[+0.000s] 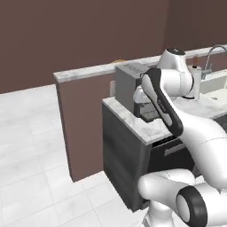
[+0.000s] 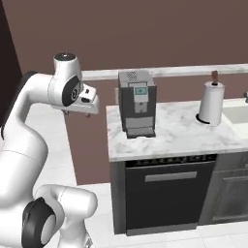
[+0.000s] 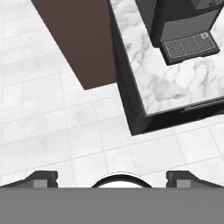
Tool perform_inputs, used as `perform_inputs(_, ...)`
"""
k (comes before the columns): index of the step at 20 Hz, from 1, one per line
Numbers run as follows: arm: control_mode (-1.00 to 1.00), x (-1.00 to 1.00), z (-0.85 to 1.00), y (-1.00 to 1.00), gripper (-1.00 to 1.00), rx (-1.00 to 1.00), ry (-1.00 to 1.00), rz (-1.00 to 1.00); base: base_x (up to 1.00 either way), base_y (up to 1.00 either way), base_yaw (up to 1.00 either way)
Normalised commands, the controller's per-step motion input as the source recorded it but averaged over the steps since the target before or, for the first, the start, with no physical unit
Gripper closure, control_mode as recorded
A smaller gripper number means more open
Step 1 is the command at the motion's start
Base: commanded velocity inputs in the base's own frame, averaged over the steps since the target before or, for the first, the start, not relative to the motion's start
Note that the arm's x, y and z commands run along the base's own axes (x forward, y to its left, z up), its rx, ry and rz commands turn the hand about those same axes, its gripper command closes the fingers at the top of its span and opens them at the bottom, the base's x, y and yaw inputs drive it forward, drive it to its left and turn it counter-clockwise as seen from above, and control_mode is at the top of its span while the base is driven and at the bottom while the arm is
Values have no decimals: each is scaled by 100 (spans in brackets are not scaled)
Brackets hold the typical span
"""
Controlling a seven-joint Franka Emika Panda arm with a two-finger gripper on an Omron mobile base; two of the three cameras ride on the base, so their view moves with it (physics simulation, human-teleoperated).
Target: Open the dishwasher door and pull out the top rack.
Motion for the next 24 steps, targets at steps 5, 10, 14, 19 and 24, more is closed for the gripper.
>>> perform_inputs(5,100,0,0,0,-100,0,0,0,0,12,-40)
perform_inputs(10,100,0,0,0,-100,0,0,0,1,39,-28)
perform_inputs(14,100,0,0,0,-100,0,0,0,4,52,-24)
perform_inputs(19,100,0,0,0,-100,0,0,0,10,56,-25)
perform_inputs(24,100,0,0,0,-100,0,0,0,23,49,-25)
